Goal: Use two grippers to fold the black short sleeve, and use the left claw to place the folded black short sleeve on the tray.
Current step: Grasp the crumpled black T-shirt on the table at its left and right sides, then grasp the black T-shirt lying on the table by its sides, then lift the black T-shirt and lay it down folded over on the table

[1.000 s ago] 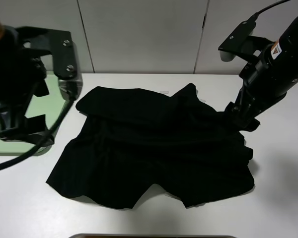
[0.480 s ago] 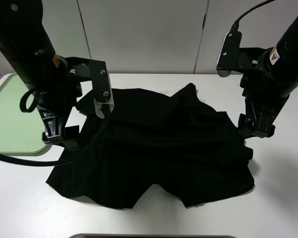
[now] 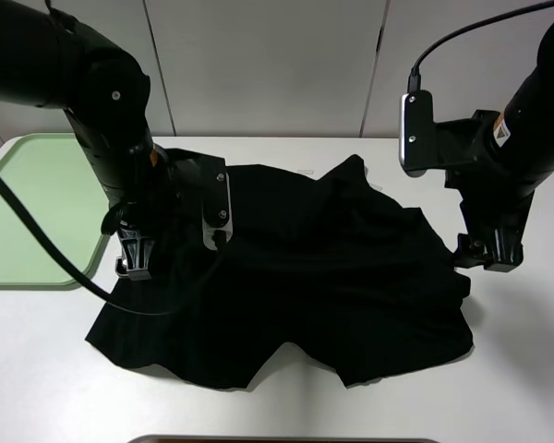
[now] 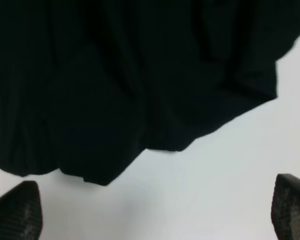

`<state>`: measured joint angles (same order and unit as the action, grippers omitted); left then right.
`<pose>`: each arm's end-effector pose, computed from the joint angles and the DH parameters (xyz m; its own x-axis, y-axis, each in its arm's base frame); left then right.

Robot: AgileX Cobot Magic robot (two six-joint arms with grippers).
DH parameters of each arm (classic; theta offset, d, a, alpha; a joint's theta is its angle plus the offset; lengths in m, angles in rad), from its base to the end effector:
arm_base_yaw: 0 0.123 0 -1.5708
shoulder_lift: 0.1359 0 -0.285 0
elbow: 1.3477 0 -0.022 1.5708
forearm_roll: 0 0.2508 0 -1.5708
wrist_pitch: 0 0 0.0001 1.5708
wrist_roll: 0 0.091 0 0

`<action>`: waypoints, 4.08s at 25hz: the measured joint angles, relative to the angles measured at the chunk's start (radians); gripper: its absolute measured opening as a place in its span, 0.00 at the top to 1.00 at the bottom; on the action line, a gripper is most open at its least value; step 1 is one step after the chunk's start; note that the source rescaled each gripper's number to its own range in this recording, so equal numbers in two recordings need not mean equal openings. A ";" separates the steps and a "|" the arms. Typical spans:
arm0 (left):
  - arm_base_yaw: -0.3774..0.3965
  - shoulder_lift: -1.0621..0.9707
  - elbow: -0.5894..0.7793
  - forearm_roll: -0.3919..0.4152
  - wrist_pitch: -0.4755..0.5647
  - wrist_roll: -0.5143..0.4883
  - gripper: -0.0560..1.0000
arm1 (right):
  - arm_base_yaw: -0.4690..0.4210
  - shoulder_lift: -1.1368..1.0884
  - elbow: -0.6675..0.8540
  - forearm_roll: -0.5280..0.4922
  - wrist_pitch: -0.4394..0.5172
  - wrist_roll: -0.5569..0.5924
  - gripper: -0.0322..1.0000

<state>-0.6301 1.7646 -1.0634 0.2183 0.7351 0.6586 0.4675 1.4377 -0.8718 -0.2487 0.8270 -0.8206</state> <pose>0.2750 -0.1842 0.1785 -0.1283 0.9903 -0.0542 0.9541 0.1381 0.2657 0.2380 0.1016 0.2260 -0.1367 -0.9906 -0.0062 -0.9358 0.1312 -0.3271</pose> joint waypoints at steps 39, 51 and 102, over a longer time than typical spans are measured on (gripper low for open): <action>0.133 0.139 -0.001 -0.128 -0.146 0.164 0.03 | -0.116 0.390 0.083 0.214 -0.362 -0.195 0.00; 0.133 0.186 -0.001 -0.132 -0.225 0.191 0.03 | -0.116 0.397 0.083 0.224 -0.363 -0.202 0.32; 0.133 0.222 -0.008 -0.233 -0.279 0.300 0.95 | -0.116 0.392 0.081 0.232 -0.367 -0.202 0.97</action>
<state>-0.4973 1.9866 -1.0709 -0.0146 0.4556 0.9586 0.3520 1.8293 -0.7904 -0.0168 0.4595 -1.0229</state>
